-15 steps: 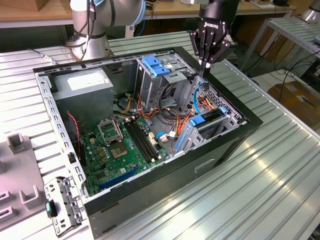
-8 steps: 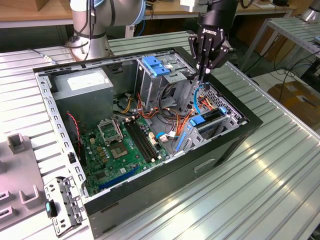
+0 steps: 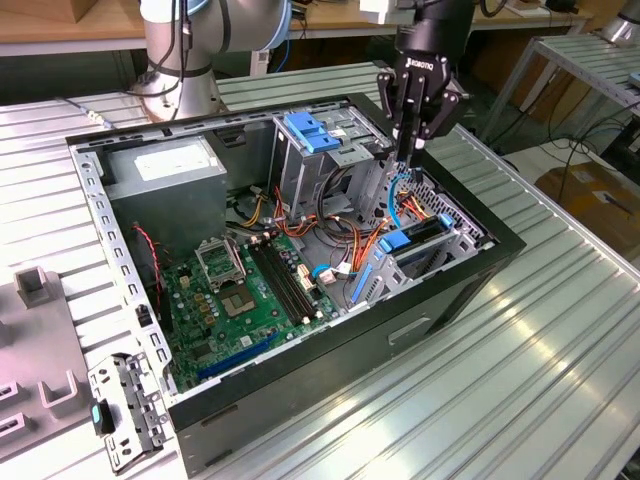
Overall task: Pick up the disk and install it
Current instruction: 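Insert the second disk wire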
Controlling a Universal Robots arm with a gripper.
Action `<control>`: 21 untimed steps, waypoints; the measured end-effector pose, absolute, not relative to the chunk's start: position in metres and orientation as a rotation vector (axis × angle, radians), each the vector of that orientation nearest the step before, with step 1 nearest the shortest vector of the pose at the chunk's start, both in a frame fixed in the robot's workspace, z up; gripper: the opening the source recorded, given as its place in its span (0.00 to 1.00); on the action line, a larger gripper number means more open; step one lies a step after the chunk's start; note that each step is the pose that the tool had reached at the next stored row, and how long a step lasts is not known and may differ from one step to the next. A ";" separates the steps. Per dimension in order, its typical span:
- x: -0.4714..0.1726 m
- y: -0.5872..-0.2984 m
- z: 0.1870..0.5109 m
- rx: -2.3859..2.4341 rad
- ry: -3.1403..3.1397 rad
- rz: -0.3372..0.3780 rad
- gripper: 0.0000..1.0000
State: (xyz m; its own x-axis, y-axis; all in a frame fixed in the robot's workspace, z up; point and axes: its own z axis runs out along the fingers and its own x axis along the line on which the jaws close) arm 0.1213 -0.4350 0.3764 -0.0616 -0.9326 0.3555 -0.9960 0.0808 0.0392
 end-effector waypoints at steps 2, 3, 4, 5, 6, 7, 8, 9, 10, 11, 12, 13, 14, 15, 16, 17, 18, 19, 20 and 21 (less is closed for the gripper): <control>0.122 -0.435 0.376 1.916 -2.064 0.330 0.30; 0.122 -0.435 0.376 1.914 -2.062 0.334 0.30; 0.122 -0.435 0.376 1.909 -2.057 0.343 0.30; 0.122 -0.435 0.375 1.906 -2.054 0.347 0.30; 0.123 -0.435 0.373 1.905 -2.053 0.350 0.30; 0.123 -0.435 0.372 1.904 -2.052 0.351 0.30; 0.123 -0.435 0.369 1.902 -2.051 0.354 0.30; 0.123 -0.435 0.368 1.902 -2.050 0.355 0.30; 0.123 -0.435 0.366 1.901 -2.050 0.356 0.30; 0.123 -0.435 0.365 1.901 -2.049 0.356 0.30; 0.123 -0.435 0.364 1.901 -2.049 0.357 0.30; 0.123 -0.435 0.364 1.900 -2.049 0.357 0.30; 0.123 -0.435 0.364 1.900 -2.049 0.357 0.22; 0.123 -0.435 0.364 1.900 -2.049 0.357 0.16; 0.123 -0.436 0.364 1.900 -2.049 0.357 0.16; 0.123 -0.437 0.364 1.901 -2.049 0.356 0.16; 0.123 -0.440 0.364 1.902 -2.050 0.355 0.16; 0.123 -0.443 0.364 1.905 -2.053 0.350 0.16; 0.123 -0.447 0.364 1.910 -2.056 0.343 0.16; 0.123 -0.449 0.364 1.913 -2.057 0.340 0.16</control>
